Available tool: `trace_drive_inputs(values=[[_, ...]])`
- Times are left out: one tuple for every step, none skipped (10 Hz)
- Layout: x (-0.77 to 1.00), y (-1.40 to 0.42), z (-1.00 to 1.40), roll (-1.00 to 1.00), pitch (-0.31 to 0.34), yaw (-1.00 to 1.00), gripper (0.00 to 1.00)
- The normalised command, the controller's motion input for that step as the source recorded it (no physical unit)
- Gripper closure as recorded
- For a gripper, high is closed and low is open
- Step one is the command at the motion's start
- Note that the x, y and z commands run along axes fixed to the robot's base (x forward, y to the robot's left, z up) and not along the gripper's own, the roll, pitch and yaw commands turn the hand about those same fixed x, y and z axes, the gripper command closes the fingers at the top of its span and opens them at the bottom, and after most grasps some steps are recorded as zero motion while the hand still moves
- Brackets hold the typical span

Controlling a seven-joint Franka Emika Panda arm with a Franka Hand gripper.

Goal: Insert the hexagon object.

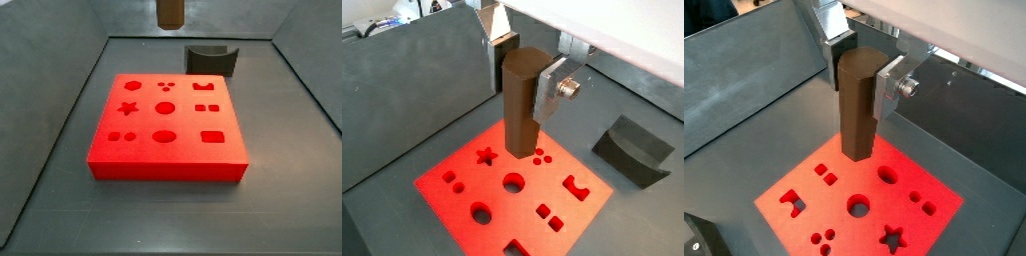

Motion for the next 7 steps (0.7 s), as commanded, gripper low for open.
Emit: trace_drive_inputs(values=[[0.03,0.09,-0.17,-0.05,0.0,0.2,1.0],[0.0,0.43,-0.44,-0.15,0.0,-0.03,1.0],[-0.01,0.68,-0.74,-0.06,0.006,-0.3,1.0],[-0.05,0.69,-0.85,-0.06,0.073,-0.32,1.0],[0.0,0.52,-0.92,-0.08,0.113,-0.52,1.0],[0.0,0.27,-0.84,-0.07,0.099,-0.75,1.0],[-0.08,0.15,-0.69,-0.02,0.096,-0.89,1.0]])
